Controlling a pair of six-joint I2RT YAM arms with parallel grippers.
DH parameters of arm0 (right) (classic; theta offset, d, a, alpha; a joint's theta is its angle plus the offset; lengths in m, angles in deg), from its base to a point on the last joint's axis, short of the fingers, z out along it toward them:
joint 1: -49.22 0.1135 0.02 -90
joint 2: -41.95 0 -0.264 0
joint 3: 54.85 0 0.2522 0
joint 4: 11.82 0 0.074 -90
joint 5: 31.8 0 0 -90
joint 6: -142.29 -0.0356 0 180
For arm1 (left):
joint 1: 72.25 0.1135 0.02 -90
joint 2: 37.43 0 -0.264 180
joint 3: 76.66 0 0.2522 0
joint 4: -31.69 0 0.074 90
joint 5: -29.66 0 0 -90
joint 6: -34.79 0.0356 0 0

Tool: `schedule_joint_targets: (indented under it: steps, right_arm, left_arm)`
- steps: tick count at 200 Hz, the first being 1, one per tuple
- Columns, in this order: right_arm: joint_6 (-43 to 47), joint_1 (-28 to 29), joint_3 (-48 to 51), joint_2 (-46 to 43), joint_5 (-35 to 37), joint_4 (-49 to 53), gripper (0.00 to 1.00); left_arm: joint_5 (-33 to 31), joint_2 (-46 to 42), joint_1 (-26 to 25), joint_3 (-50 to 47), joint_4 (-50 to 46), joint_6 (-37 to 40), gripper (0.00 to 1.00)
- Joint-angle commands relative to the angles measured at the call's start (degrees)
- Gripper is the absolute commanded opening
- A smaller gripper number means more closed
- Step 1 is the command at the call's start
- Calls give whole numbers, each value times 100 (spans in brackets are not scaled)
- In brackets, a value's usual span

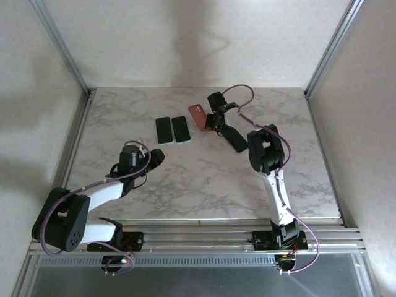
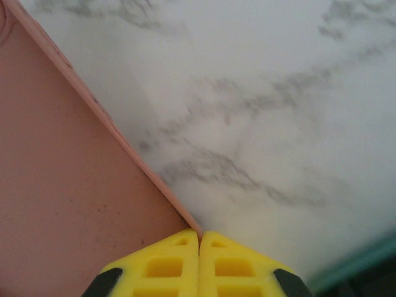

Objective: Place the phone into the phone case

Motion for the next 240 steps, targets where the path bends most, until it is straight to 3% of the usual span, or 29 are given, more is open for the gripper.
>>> schedule_joint_targets:
  steps: [1, 66, 125, 178, 240]
  right_arm:
    - [110, -24, 547, -663, 65, -17, 0]
    - [163, 141, 2807, -2342, -105, -521, 0]
    - [-65, 1023, 4392, -3401, 530, -397, 0]
    - [-376, 1818, 4833, -3558, 683, -363, 0]
    - [-349, 2152, 4868, -3340, 898, -330, 0]
  left_arm:
    - [53, -10, 52, 102, 116, 60, 46]
    - [-1, -135, 52, 123, 13, 155, 46]
    - [-97, -354, 52, 110, -143, 207, 46]
    - [-169, -601, 52, 1, -226, 175, 46]
    - [-249, -1013, 52, -195, -387, 131, 47]
